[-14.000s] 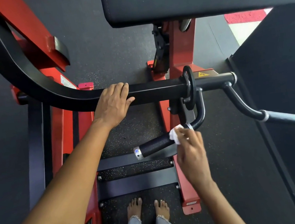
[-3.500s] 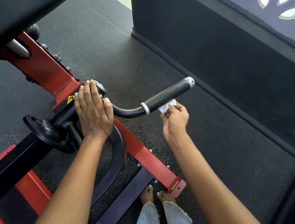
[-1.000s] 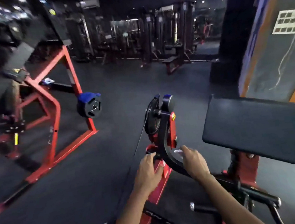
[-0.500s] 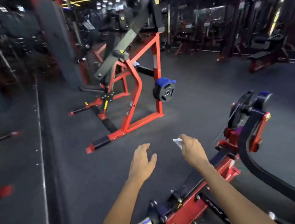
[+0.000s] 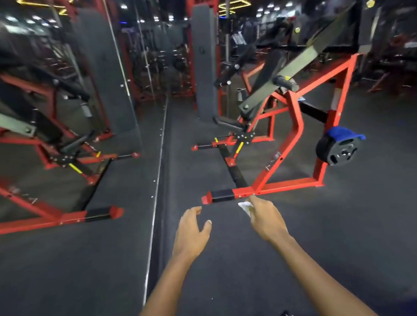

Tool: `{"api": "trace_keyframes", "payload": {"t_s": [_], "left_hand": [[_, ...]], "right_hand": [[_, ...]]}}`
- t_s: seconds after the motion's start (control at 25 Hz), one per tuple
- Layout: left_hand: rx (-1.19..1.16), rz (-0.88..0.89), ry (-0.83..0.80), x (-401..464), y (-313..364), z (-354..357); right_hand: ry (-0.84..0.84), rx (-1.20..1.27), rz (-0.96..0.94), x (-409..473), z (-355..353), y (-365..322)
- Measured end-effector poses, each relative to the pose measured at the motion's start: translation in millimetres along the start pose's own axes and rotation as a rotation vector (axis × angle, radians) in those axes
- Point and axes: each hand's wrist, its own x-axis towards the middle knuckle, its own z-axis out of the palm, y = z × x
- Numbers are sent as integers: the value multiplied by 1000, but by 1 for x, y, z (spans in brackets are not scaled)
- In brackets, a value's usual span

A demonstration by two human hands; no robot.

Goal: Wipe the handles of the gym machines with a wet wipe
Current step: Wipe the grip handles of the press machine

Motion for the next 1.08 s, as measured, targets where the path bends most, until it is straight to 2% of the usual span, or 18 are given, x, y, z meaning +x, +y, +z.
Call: {"api": "trace_keyframes", "payload": {"t_s": [0.2, 0.44, 0.76, 1.08], "left_hand": [[5, -84, 141, 14, -22, -40], [24, -119, 192, 40, -54, -68], [50, -71, 135, 121, -90, -87], [34, -14, 50, 201, -100, -70]], "right_hand": [[-70, -20, -149, 45, 28, -43], [-112, -55, -225, 80, 55, -81], [-77, -45, -156, 141, 93, -111], [-11, 1, -71, 209, 100, -102]]}}
